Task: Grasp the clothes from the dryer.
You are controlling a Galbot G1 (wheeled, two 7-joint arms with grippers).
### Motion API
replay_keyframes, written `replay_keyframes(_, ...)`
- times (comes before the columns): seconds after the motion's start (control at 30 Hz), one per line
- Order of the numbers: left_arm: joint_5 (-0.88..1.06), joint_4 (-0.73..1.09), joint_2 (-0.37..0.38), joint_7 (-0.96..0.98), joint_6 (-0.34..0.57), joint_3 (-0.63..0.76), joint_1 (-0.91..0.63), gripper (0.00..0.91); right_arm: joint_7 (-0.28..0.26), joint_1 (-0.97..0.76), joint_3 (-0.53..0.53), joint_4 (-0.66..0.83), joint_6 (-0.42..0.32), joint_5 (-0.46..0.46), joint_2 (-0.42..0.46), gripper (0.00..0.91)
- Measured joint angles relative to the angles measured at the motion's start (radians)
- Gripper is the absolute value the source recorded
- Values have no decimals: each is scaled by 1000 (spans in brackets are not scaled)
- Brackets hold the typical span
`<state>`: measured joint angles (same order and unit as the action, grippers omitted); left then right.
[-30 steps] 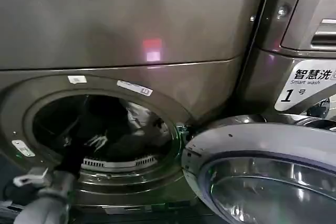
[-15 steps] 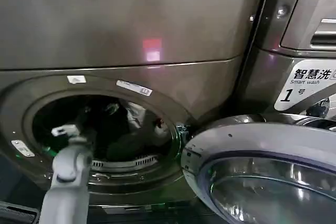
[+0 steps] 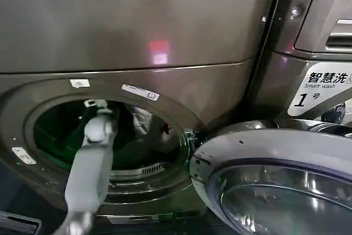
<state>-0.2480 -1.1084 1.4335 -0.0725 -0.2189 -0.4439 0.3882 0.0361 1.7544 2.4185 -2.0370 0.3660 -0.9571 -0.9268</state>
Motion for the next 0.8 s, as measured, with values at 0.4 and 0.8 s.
replay_keyframes(0.4,6,312,22,-77,38,35,-195,907,-11,-9,-11,1,-11,1,-9,907)
replay_keyframes(0.8,67,532,-42,-403,40,217,-332,907,-23,-6,-23,-8,-21,6,-17,907)
